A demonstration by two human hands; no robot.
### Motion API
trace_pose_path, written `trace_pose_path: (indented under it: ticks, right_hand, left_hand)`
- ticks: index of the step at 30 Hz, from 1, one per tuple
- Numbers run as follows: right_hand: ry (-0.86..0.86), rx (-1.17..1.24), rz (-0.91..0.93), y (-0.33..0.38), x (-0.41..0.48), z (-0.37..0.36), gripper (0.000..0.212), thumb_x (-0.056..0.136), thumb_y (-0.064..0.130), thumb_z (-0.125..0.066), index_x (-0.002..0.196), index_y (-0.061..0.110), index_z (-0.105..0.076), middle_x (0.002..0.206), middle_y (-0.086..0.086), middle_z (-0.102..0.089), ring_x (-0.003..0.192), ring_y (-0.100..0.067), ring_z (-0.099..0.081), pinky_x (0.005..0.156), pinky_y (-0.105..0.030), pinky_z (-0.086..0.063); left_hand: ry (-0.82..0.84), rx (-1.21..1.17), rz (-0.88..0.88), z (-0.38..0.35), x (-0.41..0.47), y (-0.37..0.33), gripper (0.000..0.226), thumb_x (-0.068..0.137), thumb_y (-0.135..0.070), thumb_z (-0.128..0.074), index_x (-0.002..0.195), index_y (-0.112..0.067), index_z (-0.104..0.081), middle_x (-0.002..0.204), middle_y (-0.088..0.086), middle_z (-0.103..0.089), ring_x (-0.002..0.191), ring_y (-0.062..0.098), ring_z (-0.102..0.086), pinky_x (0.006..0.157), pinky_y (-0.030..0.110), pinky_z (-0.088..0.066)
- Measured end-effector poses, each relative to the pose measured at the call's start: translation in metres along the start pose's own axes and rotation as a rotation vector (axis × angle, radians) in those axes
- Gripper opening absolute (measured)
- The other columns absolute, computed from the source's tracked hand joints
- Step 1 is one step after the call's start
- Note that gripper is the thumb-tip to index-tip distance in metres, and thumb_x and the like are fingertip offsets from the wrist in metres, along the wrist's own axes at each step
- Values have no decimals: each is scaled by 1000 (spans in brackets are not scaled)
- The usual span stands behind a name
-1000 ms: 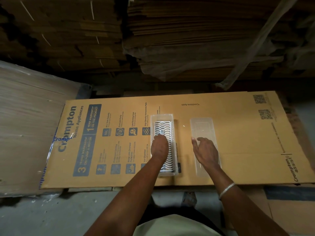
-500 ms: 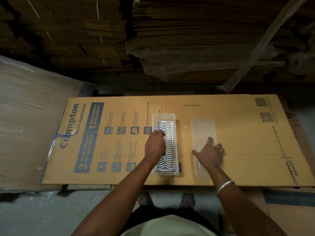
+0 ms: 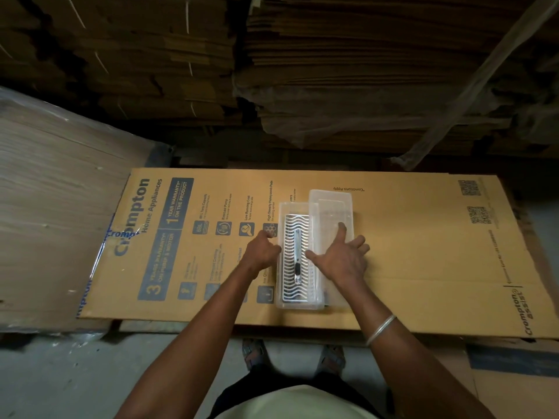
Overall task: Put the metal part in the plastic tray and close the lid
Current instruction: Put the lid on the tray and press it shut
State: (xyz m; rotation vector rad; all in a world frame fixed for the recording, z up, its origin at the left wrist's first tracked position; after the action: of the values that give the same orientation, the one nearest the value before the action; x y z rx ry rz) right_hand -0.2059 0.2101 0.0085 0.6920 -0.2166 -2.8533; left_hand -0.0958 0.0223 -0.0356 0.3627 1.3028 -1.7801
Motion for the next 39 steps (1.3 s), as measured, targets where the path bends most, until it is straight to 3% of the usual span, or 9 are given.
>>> trace_pose_path:
  ticks: [4, 9, 13, 18, 21, 24, 27, 32, 39]
  right_hand:
    - [83, -43, 43, 34, -10, -24, 121, 69, 79, -67, 157, 27, -3, 137, -22, -29, 119, -35, -37, 79, -40, -46]
    - [121, -121, 37, 53, -12, -39, 125, 70, 82, -63, 159, 31, 9, 132, -21, -28, 113, -33, -36, 70, -38, -46]
    - [137, -137, 35, 56, -11, -38, 124, 73, 82, -60, 159, 29, 12, 132, -23, -28, 114, -34, -36, 80, -40, -53]
    - [148, -152, 57, 60, -15, -40, 121, 76, 82, -56, 159, 26, 12, 131, -23, -27, 114, -35, -36, 85, -42, -54]
    - [157, -137, 66, 60, -14, -40, 122, 76, 81, -58, 160, 26, 11, 133, -22, -27, 117, -35, -35, 84, -40, -51]
    - [155, -96, 102, 57, -10, -36, 121, 77, 77, -63, 160, 25, 8, 137, -22, -27, 121, -34, -35, 83, -38, -47]
    - [160, -64, 133, 53, -6, -33, 114, 83, 63, -69, 160, 23, 5, 142, -23, -25, 125, -34, -36, 85, -40, -48]
    - [284, -24, 111, 36, 3, -33, 106, 92, 34, -71, 161, 27, 9, 147, -27, -31, 126, -39, -46, 94, -45, -48]
    - [375, 87, 166, 16, 8, -33, 114, 88, 14, -75, 158, 41, 11, 123, -21, -59, 78, -31, -69, 47, -34, -55]
  left_hand:
    - [279, -64, 139, -5, -12, 16, 72, 77, -17, -69, 141, -18, -37, 85, 14, -66, 66, 21, -56, 61, 35, -47]
    - [497, 51, 137, -18, -32, 26, 114, 69, -14, -92, 154, -29, -17, 110, 16, -71, 92, 26, -69, 74, 36, -60]
    - [464, 189, 66, -25, -33, 37, 140, 45, -28, -102, 156, -32, -16, 144, 13, -56, 127, 35, -59, 85, 47, -62]
    - [540, 153, -8, -23, -51, 25, 112, 73, 1, -87, 158, -17, -16, 134, 19, -62, 123, 39, -63, 61, 19, -59]
    - [561, 185, -33, -24, -47, 26, 112, 73, 3, -86, 158, -15, -17, 112, 15, -69, 100, 36, -73, 74, 36, -64]
    - [559, 180, -48, -24, -46, 27, 105, 74, 10, -82, 157, -16, -23, 93, -1, -64, 75, 14, -69, 54, 20, -56]
    - [591, 190, -115, -24, -52, 20, 102, 75, 11, -81, 155, -17, -26, 93, -8, -61, 71, 1, -62, 50, 12, -52]
    - [596, 185, -130, -25, -49, 25, 120, 69, 10, -84, 159, -30, -15, 96, 1, -65, 72, 7, -64, 51, 16, -51]
    - [547, 118, -128, -23, -49, 27, 120, 74, 6, -81, 160, -39, -10, 110, 6, -59, 82, 16, -65, 61, 25, -56]
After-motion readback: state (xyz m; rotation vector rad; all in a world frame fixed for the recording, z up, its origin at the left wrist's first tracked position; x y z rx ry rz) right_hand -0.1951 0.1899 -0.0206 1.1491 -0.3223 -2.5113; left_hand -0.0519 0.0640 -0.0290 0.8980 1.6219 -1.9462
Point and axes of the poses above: each hand's wrist, its own x-axis towards the middle knuckle, its own z-axis out of the back of the hand, y = z × x, the point moved 6 cm from there along x, towards the middle knuckle
